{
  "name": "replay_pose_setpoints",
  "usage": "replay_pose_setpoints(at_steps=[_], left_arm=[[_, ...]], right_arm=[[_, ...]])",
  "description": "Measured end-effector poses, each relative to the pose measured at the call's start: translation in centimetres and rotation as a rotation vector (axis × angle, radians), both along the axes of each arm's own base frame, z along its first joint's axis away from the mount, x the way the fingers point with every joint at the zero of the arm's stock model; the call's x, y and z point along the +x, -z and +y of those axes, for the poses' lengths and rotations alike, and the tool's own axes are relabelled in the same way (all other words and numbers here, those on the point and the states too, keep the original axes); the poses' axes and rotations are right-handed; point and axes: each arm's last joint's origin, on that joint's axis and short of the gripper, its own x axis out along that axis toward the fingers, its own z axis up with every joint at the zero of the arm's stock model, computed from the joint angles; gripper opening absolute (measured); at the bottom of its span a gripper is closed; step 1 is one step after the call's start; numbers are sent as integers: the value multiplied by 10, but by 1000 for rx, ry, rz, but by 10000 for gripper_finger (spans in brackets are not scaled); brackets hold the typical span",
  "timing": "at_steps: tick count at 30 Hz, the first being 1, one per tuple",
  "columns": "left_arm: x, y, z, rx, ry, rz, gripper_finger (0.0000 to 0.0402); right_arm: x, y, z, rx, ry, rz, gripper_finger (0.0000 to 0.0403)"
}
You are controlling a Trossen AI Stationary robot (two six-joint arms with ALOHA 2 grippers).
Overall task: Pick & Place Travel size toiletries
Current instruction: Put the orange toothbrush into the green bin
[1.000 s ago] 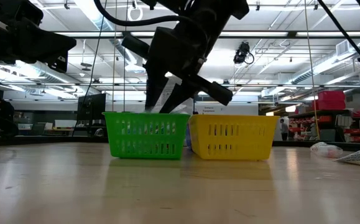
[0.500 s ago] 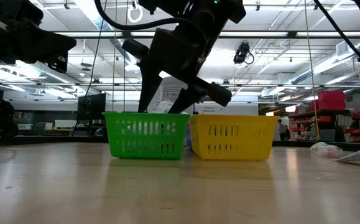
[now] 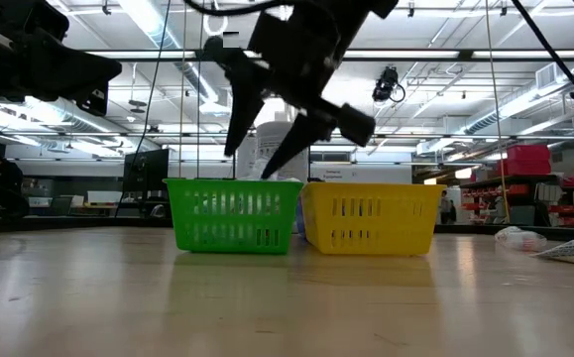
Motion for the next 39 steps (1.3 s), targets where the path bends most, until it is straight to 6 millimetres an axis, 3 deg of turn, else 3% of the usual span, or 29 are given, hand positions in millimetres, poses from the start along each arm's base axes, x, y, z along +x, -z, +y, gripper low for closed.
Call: replay_pose_setpoints(at_steps=[5,10,24,29,39], left_arm=[[0,0,0,0,1,-1,27],[0,0,0,0,1,-1,28],[0,0,0,0,0,-2,27],[0,0,0,0,1,-2,27],[0,0,0,0,0,-1,27]], right_arm=[[-6,-21,-1,26,1,-44,204],[-11,-36,0,158,66,-75,192],[-14,-35,-4,479,483,-43,160],[-21,-26,-6,516,588,-16,154],[-58,-38,-12,587,640,-66,174]])
